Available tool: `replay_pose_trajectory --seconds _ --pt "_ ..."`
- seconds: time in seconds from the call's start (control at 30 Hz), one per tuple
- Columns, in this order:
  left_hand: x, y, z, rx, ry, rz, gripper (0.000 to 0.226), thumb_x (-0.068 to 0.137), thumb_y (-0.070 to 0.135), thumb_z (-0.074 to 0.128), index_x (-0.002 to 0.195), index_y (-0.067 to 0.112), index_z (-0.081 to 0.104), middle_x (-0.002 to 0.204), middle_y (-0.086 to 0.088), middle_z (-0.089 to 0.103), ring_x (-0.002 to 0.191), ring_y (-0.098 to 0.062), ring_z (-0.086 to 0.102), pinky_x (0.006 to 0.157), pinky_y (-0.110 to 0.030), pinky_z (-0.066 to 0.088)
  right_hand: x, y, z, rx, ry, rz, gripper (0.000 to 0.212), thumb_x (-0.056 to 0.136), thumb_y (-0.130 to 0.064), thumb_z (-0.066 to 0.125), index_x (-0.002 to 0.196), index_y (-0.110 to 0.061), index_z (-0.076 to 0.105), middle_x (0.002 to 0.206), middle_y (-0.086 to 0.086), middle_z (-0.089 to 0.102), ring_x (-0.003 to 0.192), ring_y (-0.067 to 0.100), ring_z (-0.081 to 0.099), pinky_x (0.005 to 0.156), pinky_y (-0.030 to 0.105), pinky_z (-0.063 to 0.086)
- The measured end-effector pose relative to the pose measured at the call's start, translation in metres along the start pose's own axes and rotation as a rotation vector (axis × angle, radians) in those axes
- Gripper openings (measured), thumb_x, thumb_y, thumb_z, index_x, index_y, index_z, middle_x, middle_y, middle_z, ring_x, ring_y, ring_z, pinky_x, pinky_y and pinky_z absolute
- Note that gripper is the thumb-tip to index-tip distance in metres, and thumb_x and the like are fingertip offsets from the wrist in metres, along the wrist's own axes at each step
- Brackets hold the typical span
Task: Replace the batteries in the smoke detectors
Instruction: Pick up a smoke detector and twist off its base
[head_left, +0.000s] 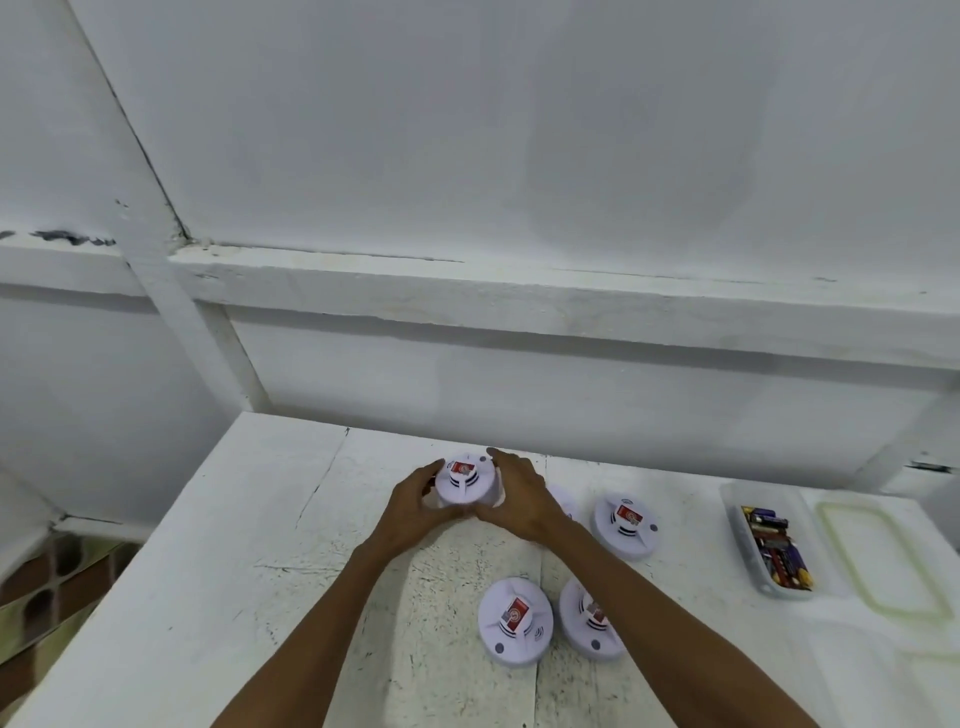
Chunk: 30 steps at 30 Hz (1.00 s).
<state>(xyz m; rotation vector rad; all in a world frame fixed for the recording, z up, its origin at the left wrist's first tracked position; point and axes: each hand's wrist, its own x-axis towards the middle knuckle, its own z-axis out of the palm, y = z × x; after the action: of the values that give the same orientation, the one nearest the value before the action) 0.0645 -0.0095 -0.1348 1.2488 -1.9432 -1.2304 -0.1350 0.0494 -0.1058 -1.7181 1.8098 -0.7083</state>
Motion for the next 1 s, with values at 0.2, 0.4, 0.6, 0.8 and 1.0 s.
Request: replay_pose_trajectory --seconds 0.2,0.4,0.6,0.8,1.0 --pt "0.005 0.034 -0.004 -0.183 -0.003 0.017 0.044 0.087 0.031 0.081 0.127 0.025 0.066 0.120 0.011 0.074 0.111 -0.013 0.070 0.096 -0.028 0.056 -0.009 -0.002 -0.023 0.481 0.129 0.097 0.047 0.092 -0.037 0.067 0.135 -0.022 0.053 0.131 0.001 0.054 0.111 0.012 0.061 0.082 0.016 0.053" --pt "0.005 0.045 0.016 -0.354 -0.030 0.036 0.067 0.070 -0.002 0.090 0.129 0.013 0.062 0.132 0.002 0.069 0.122 -0.019 0.066 0.101 -0.038 0.055 -0.016 0.002 -0.041 0.974 0.174 0.353 0.024 0.098 -0.018 0.060 0.115 -0.003 0.068 0.116 0.013 0.071 0.108 0.028 0.068 0.089 0.038 0.059" --pt "-0.006 0.051 0.029 -0.462 -0.066 0.052 0.069 0.074 0.000 0.086 0.136 0.014 0.059 0.136 0.000 0.067 0.124 -0.020 0.065 0.099 -0.037 0.056 -0.032 0.010 -0.050 1.144 0.116 0.454 0.022 0.096 -0.015 0.064 0.117 -0.014 0.068 0.110 0.013 0.073 0.100 0.033 0.071 0.082 0.045 0.060" --pt "-0.013 0.058 0.035 -0.469 -0.087 0.040 0.064 0.082 -0.001 0.081 0.138 0.021 0.060 0.134 0.007 0.068 0.121 -0.015 0.067 0.098 -0.036 0.057 -0.043 0.014 -0.052 1.149 0.093 0.378 0.030 0.097 -0.004 0.050 0.117 -0.016 0.070 0.112 0.013 0.072 0.103 0.032 0.068 0.089 0.047 0.058" --pt "-0.011 0.069 0.042 -0.433 -0.092 0.008 0.050 0.085 0.014 0.081 0.132 0.017 0.065 0.127 0.003 0.072 0.112 -0.017 0.071 0.092 -0.029 0.057 -0.049 0.019 -0.054 0.979 0.091 0.240 0.052 0.089 -0.002 0.069 0.135 -0.022 0.055 0.130 0.003 0.062 0.110 0.022 0.066 0.087 0.039 0.059"
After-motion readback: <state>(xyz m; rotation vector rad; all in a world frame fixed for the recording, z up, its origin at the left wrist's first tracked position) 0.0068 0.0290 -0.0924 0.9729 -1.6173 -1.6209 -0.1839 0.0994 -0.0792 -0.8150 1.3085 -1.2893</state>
